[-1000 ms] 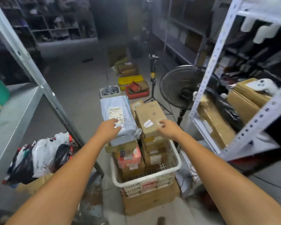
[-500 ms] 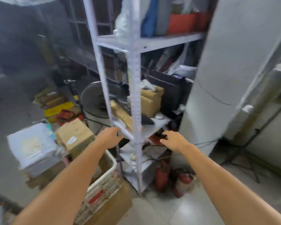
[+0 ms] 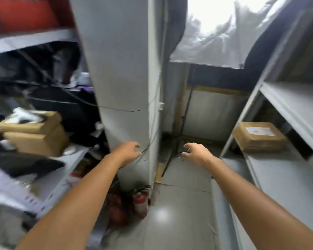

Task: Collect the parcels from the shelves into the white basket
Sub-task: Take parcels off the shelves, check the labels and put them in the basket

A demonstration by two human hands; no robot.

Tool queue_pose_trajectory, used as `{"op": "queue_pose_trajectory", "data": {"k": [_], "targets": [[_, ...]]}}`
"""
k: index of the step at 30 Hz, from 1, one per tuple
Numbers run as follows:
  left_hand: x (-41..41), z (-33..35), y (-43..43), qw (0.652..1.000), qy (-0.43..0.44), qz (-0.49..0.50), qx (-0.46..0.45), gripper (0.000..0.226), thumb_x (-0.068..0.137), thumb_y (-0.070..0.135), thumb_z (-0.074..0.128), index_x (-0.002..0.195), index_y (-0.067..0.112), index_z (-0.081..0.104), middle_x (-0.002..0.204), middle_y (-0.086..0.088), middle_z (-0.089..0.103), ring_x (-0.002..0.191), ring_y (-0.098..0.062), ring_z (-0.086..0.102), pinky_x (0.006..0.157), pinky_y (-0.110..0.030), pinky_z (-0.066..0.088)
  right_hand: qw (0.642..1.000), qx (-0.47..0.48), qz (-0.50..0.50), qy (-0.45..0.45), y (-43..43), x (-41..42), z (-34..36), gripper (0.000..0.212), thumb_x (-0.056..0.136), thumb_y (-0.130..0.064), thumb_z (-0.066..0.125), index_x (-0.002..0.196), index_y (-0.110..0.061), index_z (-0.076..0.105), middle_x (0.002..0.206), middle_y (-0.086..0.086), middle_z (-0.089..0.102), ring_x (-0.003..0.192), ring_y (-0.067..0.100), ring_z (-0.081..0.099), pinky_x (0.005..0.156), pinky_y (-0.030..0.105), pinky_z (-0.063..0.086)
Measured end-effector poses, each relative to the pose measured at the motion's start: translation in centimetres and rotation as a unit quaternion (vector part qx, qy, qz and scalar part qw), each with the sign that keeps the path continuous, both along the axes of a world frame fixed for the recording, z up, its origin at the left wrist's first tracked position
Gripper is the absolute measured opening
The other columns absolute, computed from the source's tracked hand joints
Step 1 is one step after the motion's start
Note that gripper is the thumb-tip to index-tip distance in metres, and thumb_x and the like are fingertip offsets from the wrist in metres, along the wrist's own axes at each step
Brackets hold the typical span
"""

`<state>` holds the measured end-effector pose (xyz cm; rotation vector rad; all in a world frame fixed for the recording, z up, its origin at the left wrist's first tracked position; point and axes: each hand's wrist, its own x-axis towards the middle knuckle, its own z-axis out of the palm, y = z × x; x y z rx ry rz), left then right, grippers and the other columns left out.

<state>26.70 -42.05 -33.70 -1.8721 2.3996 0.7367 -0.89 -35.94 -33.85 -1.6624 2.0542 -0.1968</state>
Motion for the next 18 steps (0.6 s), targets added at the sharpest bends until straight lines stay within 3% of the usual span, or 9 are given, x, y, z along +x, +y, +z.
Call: {"op": "queue_pose_trajectory", "data": {"k": [6,13,18], "targets": [[-12.5,-1.2,-9.4,0.991,0.021,-0.132,0.008,0.046,0.093,0.037,0.053,0.136,0.023,0.050,0.129,-0.003,0.060,0.122,-0.024,0.051,0.099,-0.033,0.043,0.988,0.007,-0.152,-0.009,-1.8,-9.5,-0.5,0.050,0.092,-0.039,0.056,0.138,-0.021,0.049,0.135,0.006,0.058,0.126,0.025,0.052,0.101,0.033,0.040],[-27.2,-2.8,-16.0,0.972,0.025,-0.232,0.026,0.044,0.091,0.040,0.054,0.132,0.025,0.054,0.114,0.002,0.068,0.106,-0.017,0.060,0.092,-0.028,0.046,0.956,-0.009,-0.290,-0.046,-2.0,-20.1,-2.6,0.049,0.094,-0.037,0.055,0.139,-0.019,0.048,0.138,0.006,0.054,0.125,0.026,0.051,0.100,0.035,0.041],[-39.3,-4.7,-19.2,0.960,0.038,-0.276,0.014,0.043,0.091,0.040,0.056,0.131,0.025,0.054,0.122,-0.003,0.064,0.113,-0.020,0.058,0.098,-0.032,0.045,0.926,-0.050,-0.368,-0.074,-4.3,-29.1,-5.5,0.043,0.094,-0.033,0.055,0.133,-0.018,0.053,0.131,0.009,0.060,0.118,0.029,0.055,0.093,0.033,0.043]]}}
